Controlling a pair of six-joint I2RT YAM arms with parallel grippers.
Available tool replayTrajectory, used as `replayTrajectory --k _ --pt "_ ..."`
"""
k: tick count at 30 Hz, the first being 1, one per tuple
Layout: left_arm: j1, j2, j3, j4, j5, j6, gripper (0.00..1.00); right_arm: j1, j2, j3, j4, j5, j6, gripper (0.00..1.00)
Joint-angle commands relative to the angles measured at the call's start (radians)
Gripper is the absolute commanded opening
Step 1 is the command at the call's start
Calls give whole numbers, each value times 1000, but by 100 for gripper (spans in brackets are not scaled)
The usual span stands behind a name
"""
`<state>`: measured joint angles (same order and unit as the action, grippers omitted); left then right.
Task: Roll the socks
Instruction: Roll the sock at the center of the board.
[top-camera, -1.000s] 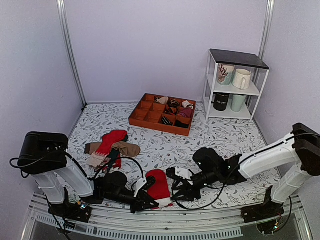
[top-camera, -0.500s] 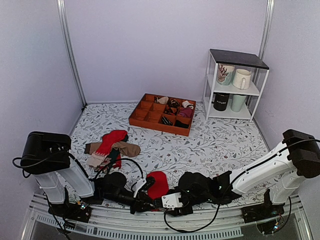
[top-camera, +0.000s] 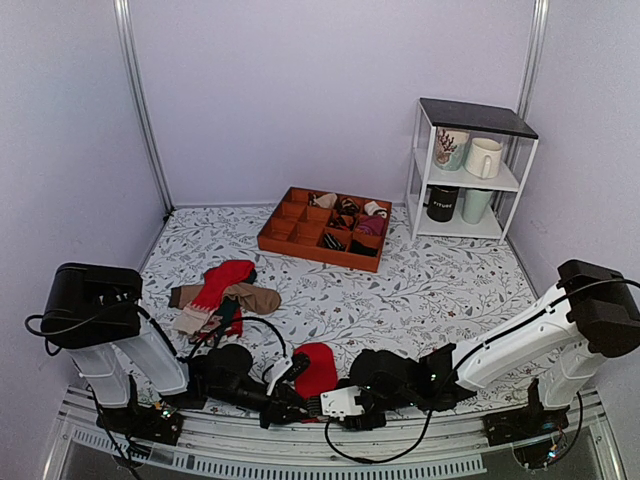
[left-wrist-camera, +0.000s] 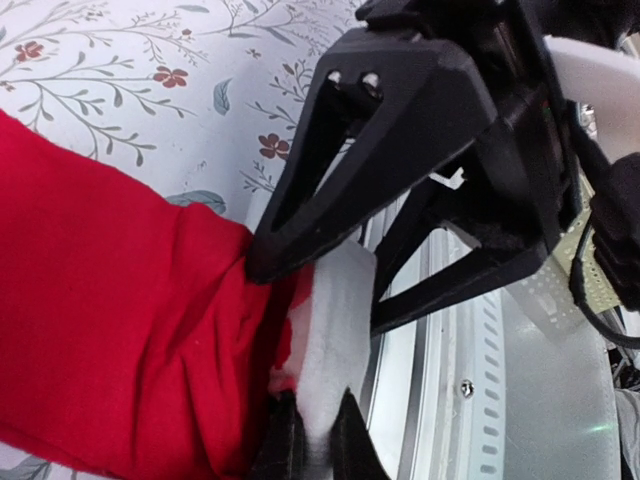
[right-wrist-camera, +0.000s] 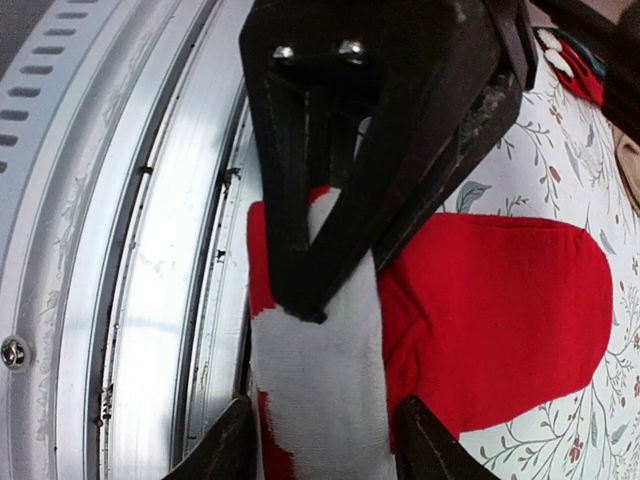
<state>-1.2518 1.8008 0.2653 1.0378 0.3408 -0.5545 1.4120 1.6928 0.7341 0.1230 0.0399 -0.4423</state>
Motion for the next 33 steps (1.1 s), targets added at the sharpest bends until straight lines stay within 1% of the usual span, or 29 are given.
replayTrajectory --k 1,11,17,20,23,26,33 --pt "-3 65 -57 -277 28 -12 0 6 7 23 -38 69 -8 51" --pt "15 73 -54 -278 32 -10 0 18 -85 41 -49 68 -55 53" --pt "28 75 -54 -278 39 -7 0 27 -98 60 -72 50 -86 54" --pt "28 77 -54 -277 44 -6 0 31 -78 73 -85 13 -89 54" --pt "28 78 -54 -275 45 -7 0 40 -43 85 -97 11 -84 53" --pt "28 78 -54 -275 46 -5 0 41 -21 91 -107 2 -78 49" --pt "29 81 -53 -274 51 -5 0 41 21 106 -129 -17 -65 48"
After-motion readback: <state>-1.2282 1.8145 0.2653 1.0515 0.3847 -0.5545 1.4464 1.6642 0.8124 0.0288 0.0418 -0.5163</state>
